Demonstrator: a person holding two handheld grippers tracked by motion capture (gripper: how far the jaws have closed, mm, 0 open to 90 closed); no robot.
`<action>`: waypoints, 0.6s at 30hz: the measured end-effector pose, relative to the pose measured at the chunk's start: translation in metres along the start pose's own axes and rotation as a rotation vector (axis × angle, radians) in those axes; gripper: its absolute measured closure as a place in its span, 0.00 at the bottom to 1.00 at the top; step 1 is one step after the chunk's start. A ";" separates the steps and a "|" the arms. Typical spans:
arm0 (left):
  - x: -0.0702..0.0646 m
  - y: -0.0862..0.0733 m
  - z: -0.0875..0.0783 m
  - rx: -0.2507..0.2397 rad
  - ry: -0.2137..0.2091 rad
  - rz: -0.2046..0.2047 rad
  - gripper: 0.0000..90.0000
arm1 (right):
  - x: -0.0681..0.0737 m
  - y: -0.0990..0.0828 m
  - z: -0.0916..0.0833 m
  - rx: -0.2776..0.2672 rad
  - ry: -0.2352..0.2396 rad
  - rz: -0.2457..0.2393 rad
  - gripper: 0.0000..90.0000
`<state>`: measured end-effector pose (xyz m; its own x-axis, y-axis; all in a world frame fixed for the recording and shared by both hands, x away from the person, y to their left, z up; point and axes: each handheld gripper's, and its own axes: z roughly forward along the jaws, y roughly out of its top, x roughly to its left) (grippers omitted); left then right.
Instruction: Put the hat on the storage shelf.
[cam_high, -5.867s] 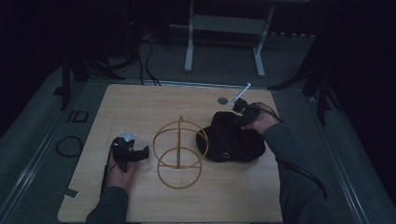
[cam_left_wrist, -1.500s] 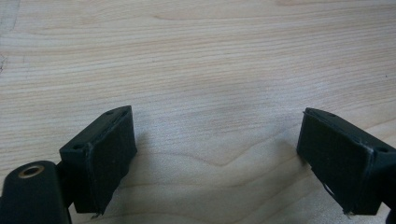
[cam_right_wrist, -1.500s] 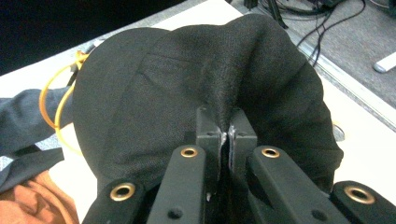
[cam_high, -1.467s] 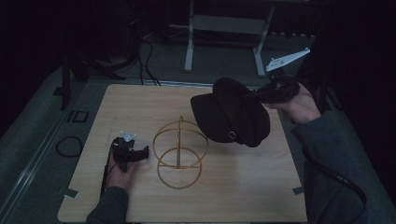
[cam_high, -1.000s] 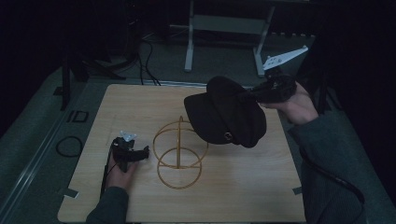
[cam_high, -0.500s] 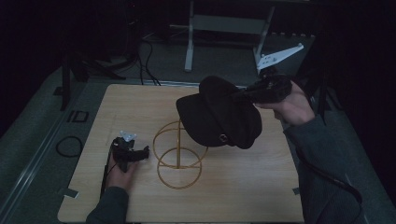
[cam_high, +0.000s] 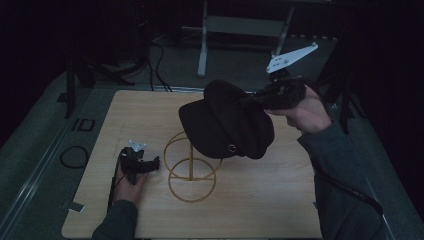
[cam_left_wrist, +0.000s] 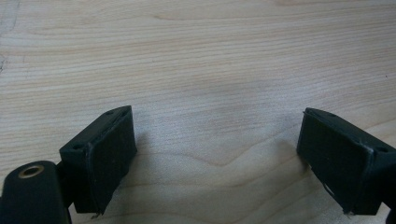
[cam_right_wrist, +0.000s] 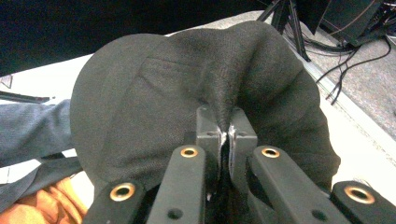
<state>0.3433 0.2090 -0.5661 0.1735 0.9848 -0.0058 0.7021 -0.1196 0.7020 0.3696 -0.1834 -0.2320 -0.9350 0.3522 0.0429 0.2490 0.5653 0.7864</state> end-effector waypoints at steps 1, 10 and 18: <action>0.000 0.000 0.000 0.000 0.000 0.000 0.12 | 0.001 0.002 0.000 0.000 0.000 -0.002 0.96; 0.000 0.000 0.000 0.000 0.000 0.000 0.13 | 0.013 0.018 0.010 -0.002 0.018 -0.042 0.96; 0.000 0.000 0.000 0.001 0.001 0.000 0.12 | 0.018 0.026 0.020 -0.003 0.032 -0.058 0.96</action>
<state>0.3433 0.2090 -0.5661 0.1733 0.9849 -0.0052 0.7025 -0.1199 0.7015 0.3641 -0.1473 -0.2233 -0.9554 0.2948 0.0163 0.1931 0.5820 0.7899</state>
